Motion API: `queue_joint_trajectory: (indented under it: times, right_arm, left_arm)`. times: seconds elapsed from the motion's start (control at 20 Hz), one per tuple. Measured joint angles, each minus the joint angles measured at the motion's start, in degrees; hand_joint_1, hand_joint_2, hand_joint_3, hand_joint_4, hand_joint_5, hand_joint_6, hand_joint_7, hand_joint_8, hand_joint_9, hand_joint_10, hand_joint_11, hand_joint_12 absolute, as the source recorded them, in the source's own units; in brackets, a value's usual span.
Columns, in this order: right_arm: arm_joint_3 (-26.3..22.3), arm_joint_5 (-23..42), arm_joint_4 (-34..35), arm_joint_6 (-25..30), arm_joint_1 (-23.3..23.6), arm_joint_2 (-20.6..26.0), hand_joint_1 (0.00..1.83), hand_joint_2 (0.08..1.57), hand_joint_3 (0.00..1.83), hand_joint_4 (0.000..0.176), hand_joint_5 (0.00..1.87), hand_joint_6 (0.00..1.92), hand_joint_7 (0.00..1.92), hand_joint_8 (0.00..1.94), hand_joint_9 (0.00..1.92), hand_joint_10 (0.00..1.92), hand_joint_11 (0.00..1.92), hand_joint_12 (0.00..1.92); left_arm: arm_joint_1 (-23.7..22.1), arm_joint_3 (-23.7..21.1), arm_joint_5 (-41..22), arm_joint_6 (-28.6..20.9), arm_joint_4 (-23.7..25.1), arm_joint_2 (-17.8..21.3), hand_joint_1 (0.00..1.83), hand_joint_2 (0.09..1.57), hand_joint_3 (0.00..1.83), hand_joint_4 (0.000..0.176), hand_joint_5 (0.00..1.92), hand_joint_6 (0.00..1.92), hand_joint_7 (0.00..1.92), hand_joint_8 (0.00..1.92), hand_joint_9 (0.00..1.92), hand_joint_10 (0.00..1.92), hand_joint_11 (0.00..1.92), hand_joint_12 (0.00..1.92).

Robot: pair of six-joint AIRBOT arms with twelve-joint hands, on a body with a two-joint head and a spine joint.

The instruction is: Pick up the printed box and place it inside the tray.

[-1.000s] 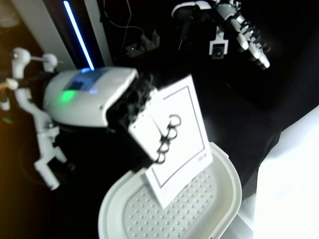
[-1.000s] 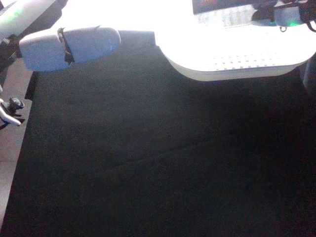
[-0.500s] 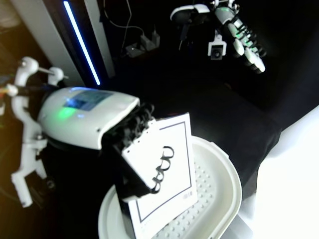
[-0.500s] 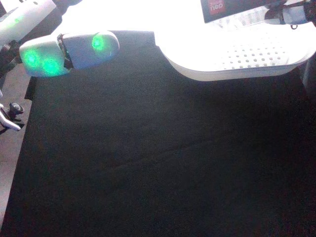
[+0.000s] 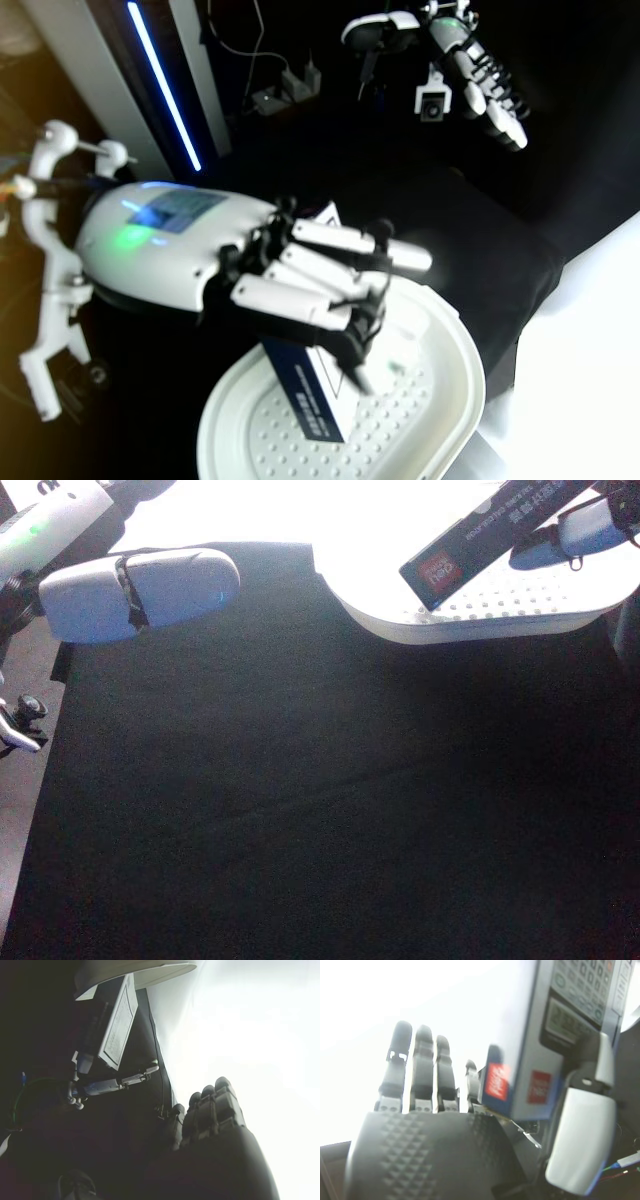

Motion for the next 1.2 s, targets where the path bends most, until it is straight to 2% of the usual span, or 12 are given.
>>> queue_joint_trajectory:
  times: [0.1, 0.25, 0.3, 0.35, 0.45, 0.55, 0.65, 0.95, 1.0, 1.2]
  right_arm:
    - [0.0, 0.0, 0.0, 0.0, 0.0, 0.0, 0.71, 0.66, 0.00, 0.176, 0.00, 0.00, 0.00, 0.00, 0.00, 0.00, 0.00, 0.15]
    - [1.6, -0.2, 4.7, -0.5, 0.0, -0.2, 0.69, 0.64, 0.00, 0.176, 0.00, 0.00, 0.00, 0.00, 0.00, 0.00, 0.00, 0.30]
    - [1.8, -0.2, 5.8, -0.6, 0.0, 0.0, 0.67, 0.63, 0.00, 0.176, 0.00, 0.00, 0.00, 0.00, 0.00, 0.00, 0.00, 0.10]
    - [1.9, -0.1, 7.1, -0.7, 0.0, 0.4, 0.69, 0.61, 0.00, 0.176, 0.00, 0.00, 0.00, 0.00, 0.00, 0.00, 0.00, 0.02]
    - [1.9, 1.4, 10.1, -0.8, 0.0, 1.3, 0.79, 0.58, 0.00, 0.176, 0.00, 0.00, 0.00, 0.00, 0.00, 0.00, 0.00, 0.00]
    - [1.9, 3.4, 12.3, -0.8, 0.0, 1.9, 0.76, 0.60, 0.00, 0.176, 0.00, 0.00, 0.00, 0.00, 0.00, 0.00, 0.00, 0.00]
    - [2.1, 4.2, 14.0, -1.0, 0.0, 2.3, 0.74, 0.61, 0.00, 0.176, 0.00, 0.00, 0.00, 0.00, 0.00, 0.00, 0.00, 0.00]
    - [0.9, 4.9, 12.7, -0.9, 0.0, 2.6, 0.69, 0.65, 0.01, 0.176, 0.00, 0.00, 0.00, 0.00, 0.00, 0.00, 0.00, 0.00]
    - [0.7, 4.9, 12.3, -0.9, 0.0, 2.6, 0.71, 0.65, 0.01, 0.176, 0.00, 0.00, 0.00, 0.00, 0.00, 0.00, 0.00, 0.00]
    - [0.2, 4.9, 11.6, -0.9, 0.0, 2.6, 0.74, 0.65, 0.01, 0.176, 0.00, 0.00, 0.00, 0.00, 0.00, 0.00, 0.00, 0.00]
  left_arm:
    - [0.0, 0.0, 0.0, 0.0, 0.0, 0.0, 0.00, 0.69, 0.00, 0.101, 0.00, 0.00, 0.00, 0.00, 0.00, 0.00, 0.00, 0.00]
    - [0.0, 0.0, -0.1, 0.0, 0.0, 0.0, 0.01, 0.68, 0.00, 0.093, 0.00, 0.00, 0.00, 0.00, 0.00, 0.00, 0.00, 0.00]
    - [0.2, 0.0, -0.2, 0.0, 0.0, 0.0, 0.00, 0.68, 0.00, 0.087, 0.00, 0.00, 0.00, 0.00, 0.00, 0.00, 0.00, 0.00]
    - [0.3, 0.0, -0.2, 0.0, -0.2, 0.0, 0.01, 0.68, 0.00, 0.084, 0.00, 0.00, 0.00, 0.00, 0.00, 0.00, 0.00, 0.00]
    - [0.3, 0.0, 0.1, -0.2, -0.2, 0.0, 0.00, 0.69, 0.00, 0.079, 0.00, 0.00, 0.00, 0.00, 0.00, 0.00, 0.00, 0.00]
    - [0.3, 0.0, -0.1, -0.4, -0.2, 0.0, 0.00, 0.70, 0.00, 0.083, 0.00, 0.00, 0.00, 0.00, 0.00, 0.00, 0.00, 0.00]
    - [0.3, 0.0, -0.2, -0.4, -0.3, 0.0, 0.00, 0.70, 0.00, 0.075, 0.00, 0.00, 0.00, 0.00, 0.00, 0.00, 0.00, 0.00]
    - [0.7, 0.0, -0.2, -0.6, -0.7, -0.2, 0.00, 0.72, 0.01, 0.073, 0.00, 0.00, 0.00, 0.00, 0.00, 0.00, 0.00, 0.00]
    - [0.7, 0.0, -0.1, -0.6, -0.5, -0.2, 0.00, 0.71, 0.01, 0.067, 0.00, 0.00, 0.00, 0.00, 0.00, 0.00, 0.00, 0.00]
    - [0.7, 0.0, -0.1, -0.6, -0.6, -0.2, 0.00, 0.71, 0.01, 0.083, 0.00, 0.00, 0.00, 0.00, 0.00, 0.00, 0.00, 0.00]
